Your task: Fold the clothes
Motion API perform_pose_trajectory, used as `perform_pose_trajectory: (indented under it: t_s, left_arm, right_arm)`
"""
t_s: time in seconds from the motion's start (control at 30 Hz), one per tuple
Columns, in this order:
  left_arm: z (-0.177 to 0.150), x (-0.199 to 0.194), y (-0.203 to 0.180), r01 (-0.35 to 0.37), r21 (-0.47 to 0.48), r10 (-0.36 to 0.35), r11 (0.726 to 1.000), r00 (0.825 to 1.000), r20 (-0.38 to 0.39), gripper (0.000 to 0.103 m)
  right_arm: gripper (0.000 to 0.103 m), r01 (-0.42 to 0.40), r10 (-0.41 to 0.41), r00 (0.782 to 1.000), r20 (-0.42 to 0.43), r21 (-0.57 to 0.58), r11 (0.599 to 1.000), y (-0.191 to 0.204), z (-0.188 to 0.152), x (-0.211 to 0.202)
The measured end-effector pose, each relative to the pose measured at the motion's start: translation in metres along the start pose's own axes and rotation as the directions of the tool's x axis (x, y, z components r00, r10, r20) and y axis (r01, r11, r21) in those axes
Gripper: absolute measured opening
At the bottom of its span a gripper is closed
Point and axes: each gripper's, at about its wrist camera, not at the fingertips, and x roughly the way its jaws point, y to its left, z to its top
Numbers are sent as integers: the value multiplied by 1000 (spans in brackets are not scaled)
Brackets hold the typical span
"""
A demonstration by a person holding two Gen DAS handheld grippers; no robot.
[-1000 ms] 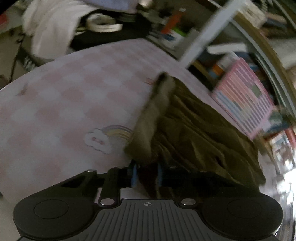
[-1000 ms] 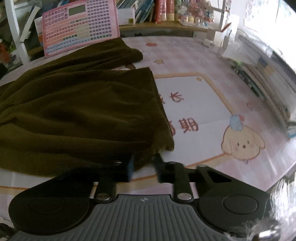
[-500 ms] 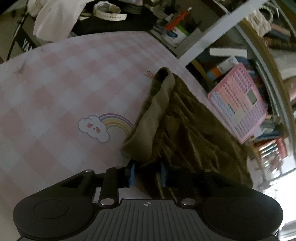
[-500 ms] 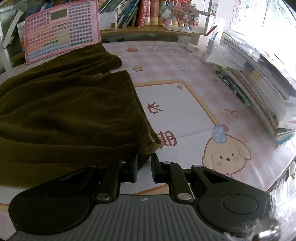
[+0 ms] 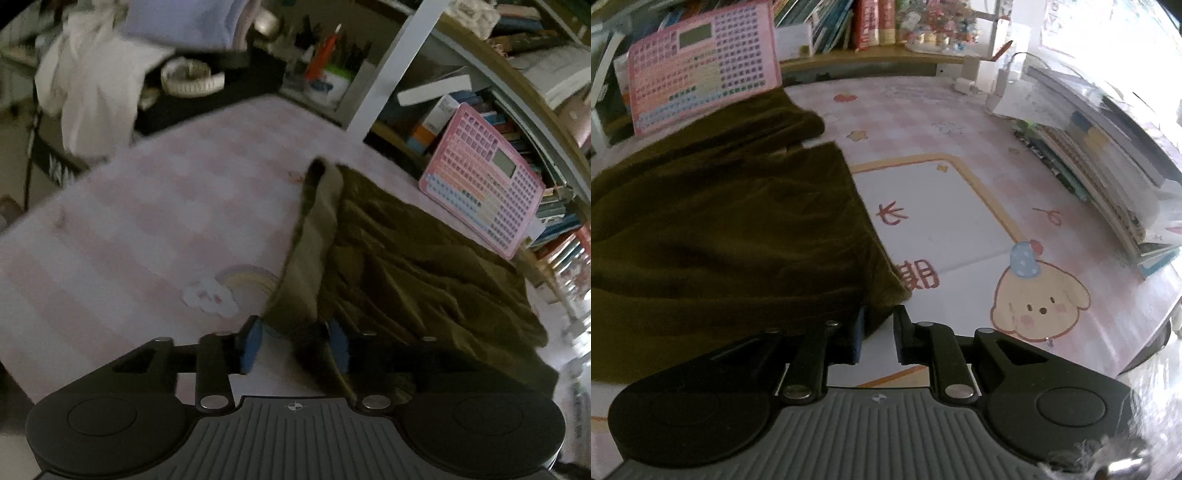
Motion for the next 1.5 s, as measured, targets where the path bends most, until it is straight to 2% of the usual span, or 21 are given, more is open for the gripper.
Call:
perform_pose_trajectory:
  t_s: [0.13, 0.27, 0.43, 0.6, 0.67, 0.73, 0.77, 0.87, 1.1, 1.17, 1.5]
  left_arm:
    - [2, -14, -5, -12, 62, 9, 998, 999, 52, 47]
    - [0, -18, -20, 21, 128, -30, 992, 997, 65, 50]
    - [-11, -17, -36, 70, 196, -78, 978, 996, 33, 51]
    - [-28, -17, -48, 87, 248, -83, 965, 996, -23, 51]
    - [-36, -18, -54, 92, 276, -82, 957, 996, -46, 53]
    - [-42, -19, -60, 95, 312, -81, 945, 995, -56, 65]
    - [-44, -20, -63, 94, 328, -80, 940, 995, -55, 67]
    - [-45, -24, -65, 86, 347, -75, 934, 996, -45, 75]
    - [-46, -25, -65, 79, 345, -68, 935, 997, -44, 84]
    - [-47, -24, -65, 78, 345, -65, 935, 997, -48, 85]
    - [-50, -22, -68, 69, 327, -49, 943, 996, -69, 86]
  right_arm:
    - [22, -11, 11, 999, 51, 0, 1000, 1, 4, -19]
    - [29, -41, 42, 996, 83, -10, 999, 8, 6, -33]
    - [32, -80, 82, 993, 88, -31, 996, 20, 2, -43]
    - [38, -97, 100, 993, 58, -48, 994, 28, -9, -46]
    - [47, -105, 108, 993, 53, -54, 993, 31, -13, -50]
    - [58, -113, 117, 992, 53, -62, 992, 36, -16, -54]
    - [65, -114, 119, 991, 59, -72, 991, 38, -17, -57]
    - [76, -110, 118, 990, 76, -102, 989, 45, -20, -64]
    - [84, -91, 101, 992, 76, -125, 988, 46, -23, -68]
    - [87, -87, 97, 993, 73, -130, 988, 47, -23, -68]
    - [89, -86, 95, 994, 52, -149, 985, 45, -21, -64]
